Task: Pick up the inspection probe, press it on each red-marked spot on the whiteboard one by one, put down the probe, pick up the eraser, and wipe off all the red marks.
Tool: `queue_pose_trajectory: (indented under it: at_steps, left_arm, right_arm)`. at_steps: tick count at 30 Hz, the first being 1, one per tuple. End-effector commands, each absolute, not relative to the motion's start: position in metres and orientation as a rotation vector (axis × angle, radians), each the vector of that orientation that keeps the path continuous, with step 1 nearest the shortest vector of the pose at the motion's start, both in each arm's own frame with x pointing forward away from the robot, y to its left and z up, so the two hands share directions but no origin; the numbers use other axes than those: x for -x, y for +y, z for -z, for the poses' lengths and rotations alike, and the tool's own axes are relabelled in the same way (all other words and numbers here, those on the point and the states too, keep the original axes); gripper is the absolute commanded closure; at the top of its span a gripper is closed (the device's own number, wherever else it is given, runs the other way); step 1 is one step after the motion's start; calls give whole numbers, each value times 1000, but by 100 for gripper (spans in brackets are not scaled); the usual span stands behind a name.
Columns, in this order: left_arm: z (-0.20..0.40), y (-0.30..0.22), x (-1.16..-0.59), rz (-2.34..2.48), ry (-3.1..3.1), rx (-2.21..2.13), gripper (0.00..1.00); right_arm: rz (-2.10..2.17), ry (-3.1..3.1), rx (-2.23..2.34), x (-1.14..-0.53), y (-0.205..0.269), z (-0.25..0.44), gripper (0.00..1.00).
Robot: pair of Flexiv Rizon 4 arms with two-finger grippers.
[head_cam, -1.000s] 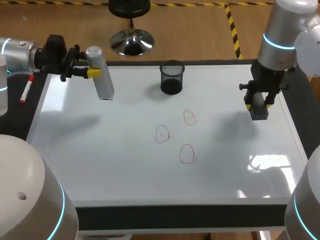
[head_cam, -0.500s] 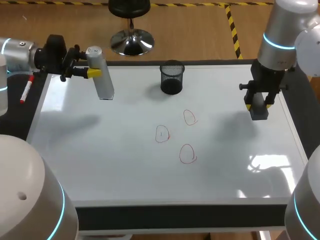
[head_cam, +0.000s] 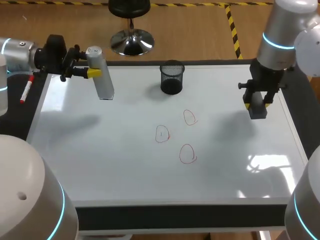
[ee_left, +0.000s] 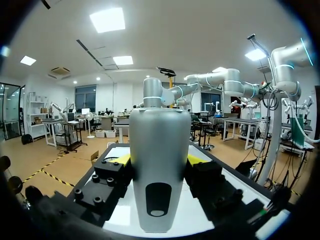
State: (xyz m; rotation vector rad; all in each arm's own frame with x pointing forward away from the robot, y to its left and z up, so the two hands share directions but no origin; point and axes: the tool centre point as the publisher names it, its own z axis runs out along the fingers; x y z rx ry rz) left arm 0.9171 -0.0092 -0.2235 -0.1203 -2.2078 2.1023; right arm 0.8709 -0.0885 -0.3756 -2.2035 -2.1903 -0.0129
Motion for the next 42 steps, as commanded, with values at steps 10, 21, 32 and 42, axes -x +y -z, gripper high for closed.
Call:
queue_pose_trajectory:
  at_steps: [10,21,32,42]
  left_arm:
    - [223,-9,-918,-2102,-2205,125,100]
    - [223,-9,-918,-2102,-2205,125,100]
    - [223,-9,-918,-2102,-2205,125,100]
    - [223,-9,-918,-2102,-2205,125,100]
  right_arm:
    - [-33,-2156,2218,-882,-49,375,100]
    - [-66,-2196,2259,-892,-14,379,100]
    - [-45,-2161,2411,-888,31,375,100]
    - [44,-2266,2361,-880,79,372,100]
